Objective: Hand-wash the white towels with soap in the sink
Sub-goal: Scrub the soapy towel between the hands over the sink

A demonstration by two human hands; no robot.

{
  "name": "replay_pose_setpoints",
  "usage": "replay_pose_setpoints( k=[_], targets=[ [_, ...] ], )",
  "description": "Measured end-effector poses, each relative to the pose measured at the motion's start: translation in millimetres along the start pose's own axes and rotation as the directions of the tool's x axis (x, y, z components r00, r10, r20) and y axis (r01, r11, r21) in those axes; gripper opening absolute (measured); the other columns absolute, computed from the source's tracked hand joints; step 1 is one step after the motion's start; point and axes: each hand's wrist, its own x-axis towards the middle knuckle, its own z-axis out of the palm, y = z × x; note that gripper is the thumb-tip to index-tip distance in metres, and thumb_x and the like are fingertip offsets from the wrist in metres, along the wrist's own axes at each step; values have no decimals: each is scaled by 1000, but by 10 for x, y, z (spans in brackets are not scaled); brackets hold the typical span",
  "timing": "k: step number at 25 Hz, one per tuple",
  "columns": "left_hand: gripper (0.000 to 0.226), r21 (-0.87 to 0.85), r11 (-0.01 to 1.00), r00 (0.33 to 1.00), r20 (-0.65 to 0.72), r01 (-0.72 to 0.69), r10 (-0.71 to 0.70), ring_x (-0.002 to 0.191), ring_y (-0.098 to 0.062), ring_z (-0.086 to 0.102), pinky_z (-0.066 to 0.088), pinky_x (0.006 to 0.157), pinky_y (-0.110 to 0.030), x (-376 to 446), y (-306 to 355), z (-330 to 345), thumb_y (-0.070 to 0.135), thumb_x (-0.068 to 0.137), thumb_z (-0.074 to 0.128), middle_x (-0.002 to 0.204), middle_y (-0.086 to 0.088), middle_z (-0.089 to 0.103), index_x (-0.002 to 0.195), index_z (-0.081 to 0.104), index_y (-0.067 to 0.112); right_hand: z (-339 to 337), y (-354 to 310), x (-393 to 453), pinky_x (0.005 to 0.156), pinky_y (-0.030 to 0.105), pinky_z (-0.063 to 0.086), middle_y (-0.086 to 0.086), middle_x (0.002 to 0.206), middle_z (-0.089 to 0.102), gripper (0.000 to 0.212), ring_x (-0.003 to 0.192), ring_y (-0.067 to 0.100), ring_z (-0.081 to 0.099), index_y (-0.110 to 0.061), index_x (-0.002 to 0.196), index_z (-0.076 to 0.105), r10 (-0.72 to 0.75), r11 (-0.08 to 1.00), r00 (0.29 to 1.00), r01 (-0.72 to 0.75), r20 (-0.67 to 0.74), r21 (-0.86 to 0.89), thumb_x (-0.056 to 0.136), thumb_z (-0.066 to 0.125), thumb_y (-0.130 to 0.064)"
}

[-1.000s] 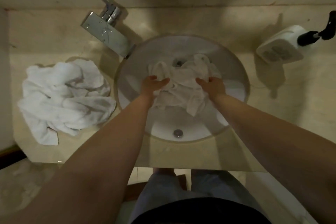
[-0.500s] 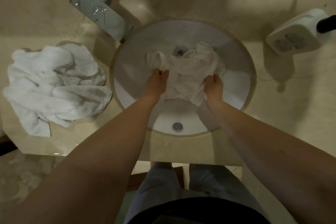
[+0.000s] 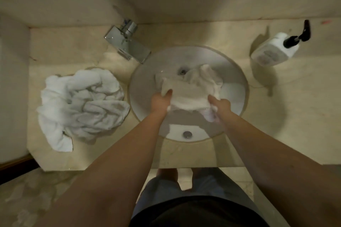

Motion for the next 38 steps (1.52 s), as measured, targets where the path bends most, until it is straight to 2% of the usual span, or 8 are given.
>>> replay_pose_setpoints(
  k=[7, 11, 15, 20, 26, 30, 34, 38],
  targets=[
    [47, -25, 893, 883, -165, -449, 439, 71, -20, 58, 45, 69, -36, -802, 345, -417, 49, 102, 46, 72, -2, 60, 83, 61, 8, -252, -373, -902, 86, 45, 55, 15, 92, 68, 57, 91, 34, 67, 0, 97, 67, -338, 939, 923, 344, -185, 2, 92, 57, -55],
    [59, -14, 635, 617, -256, -772, 744, 69, -19, 47, 40, 66, -31, -1171, 598, -667, 63, 97, 35, 69, 0, 50, 69, 49, 14, -476, -632, -1620, 70, 20, 54, 5, 88, 70, 35, 78, 11, 67, -7, 93, 69, -473, 838, 858, 508, -201, 197, 98, 56, -40],
    [51, -48, 353, 348, -339, -934, 874, 72, -21, 50, 43, 67, -34, -1499, 842, -809, 61, 99, 37, 75, -4, 52, 81, 51, 15, -625, -934, -2211, 92, 39, 53, 12, 99, 73, 36, 97, 25, 69, 0, 99, 67, -551, 728, 812, 581, -194, 364, 96, 58, -35],
    [47, -532, 449, 667, -338, -717, 664, 58, 1, 45, 42, 59, -22, -2051, 1356, -763, 70, 82, 44, 57, 17, 49, 67, 45, 25, -494, -1393, -2773, 60, 20, 46, -3, 60, 54, 34, 58, 7, 56, -15, 70, 51, -645, 556, 736, 637, -205, 534, 99, 54, -33],
    [38, -676, 583, 864, -163, -450, 477, 75, -2, 64, 48, 70, -13, -2336, 1816, -690, 44, 103, 44, 84, 1, 65, 90, 62, 14, -232, -1594, -2707, 66, 26, 48, 2, 70, 57, 39, 68, 14, 58, -16, 72, 55, -570, 583, 772, 621, -281, 524, 99, 53, -44],
    [52, -679, 670, 915, -7, -301, 404, 112, -28, 65, 51, 90, -31, -2242, 1837, -708, 50, 103, 42, 118, -17, 67, 125, 61, 6, -174, -1383, -2683, 53, 10, 41, -4, 58, 59, 49, 51, 3, 57, -14, 63, 58, -726, 631, 648, 761, -228, 151, 102, 47, -41],
    [45, -581, 764, 900, 118, -281, 420, 79, -19, 67, 54, 70, -32, -2289, 1772, -511, 49, 103, 42, 80, -6, 67, 94, 64, 12, -345, -1675, -2559, 49, 6, 35, -4, 60, 53, 48, 53, 2, 51, -13, 64, 53, -626, 711, 717, 686, -307, 152, 103, 46, -41],
    [45, -676, 728, 928, 192, -110, 318, 86, -18, 65, 52, 72, -35, -2158, 1840, -536, 59, 99, 42, 92, 0, 66, 103, 63, 20, -231, -1417, -2484, 61, 17, 52, -3, 71, 68, 37, 65, 2, 66, -18, 87, 71, -756, 645, 651, 759, -72, 87, 102, 47, -41]
  ],
)
